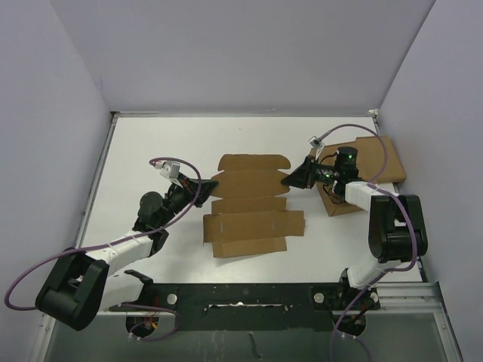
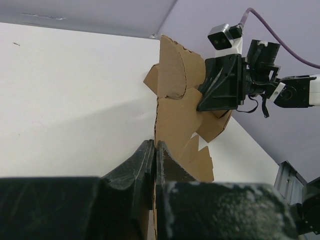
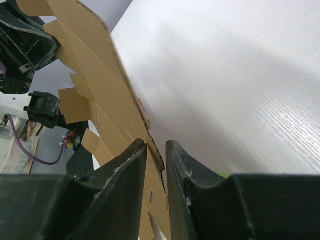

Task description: Fold the paper box

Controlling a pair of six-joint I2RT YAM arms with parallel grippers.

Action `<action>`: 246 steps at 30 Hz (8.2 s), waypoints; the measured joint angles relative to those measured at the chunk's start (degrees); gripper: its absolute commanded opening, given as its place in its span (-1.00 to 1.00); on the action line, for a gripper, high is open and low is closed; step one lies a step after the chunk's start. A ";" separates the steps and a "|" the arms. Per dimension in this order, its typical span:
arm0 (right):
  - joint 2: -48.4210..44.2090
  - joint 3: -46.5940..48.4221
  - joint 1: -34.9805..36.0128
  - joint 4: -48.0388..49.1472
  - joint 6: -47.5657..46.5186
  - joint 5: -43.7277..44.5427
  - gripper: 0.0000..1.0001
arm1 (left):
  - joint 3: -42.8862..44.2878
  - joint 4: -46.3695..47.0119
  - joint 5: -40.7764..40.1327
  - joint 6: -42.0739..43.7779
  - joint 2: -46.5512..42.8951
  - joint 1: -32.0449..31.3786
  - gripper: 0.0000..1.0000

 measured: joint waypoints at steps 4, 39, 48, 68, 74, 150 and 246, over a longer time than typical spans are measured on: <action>-0.52 -0.07 0.00 1.60 0.70 -1.16 -0.90 | 0.00 0.00 0.22 -0.15 0.00 0.00 -0.92; -8.11 5.55 1.79 -26.38 -27.39 -3.08 -1.00 | 60.59 -82.36 25.11 29.20 15.08 9.14 0.66; -8.81 6.12 2.89 -28.15 -29.86 -4.11 -1.00 | 75.60 -98.53 27.06 45.70 32.04 4.11 0.45; -8.81 6.29 3.23 -29.38 -31.01 -4.96 -1.00 | 74.23 -106.25 31.19 56.08 37.20 1.86 -0.78; -8.81 6.29 3.23 -29.42 -31.19 -4.50 -1.00 | 71.21 -104.69 32.63 56.17 35.54 1.84 -1.00; -8.76 8.22 9.20 -47.41 -61.72 -6.45 -0.24 | 33.75 -72.30 33.77 53.70 -1.68 6.49 -1.00; -11.32 5.16 10.03 -38.71 -56.65 -8.98 -1.00 | 32.13 -63.73 47.23 45.59 1.01 7.04 -1.00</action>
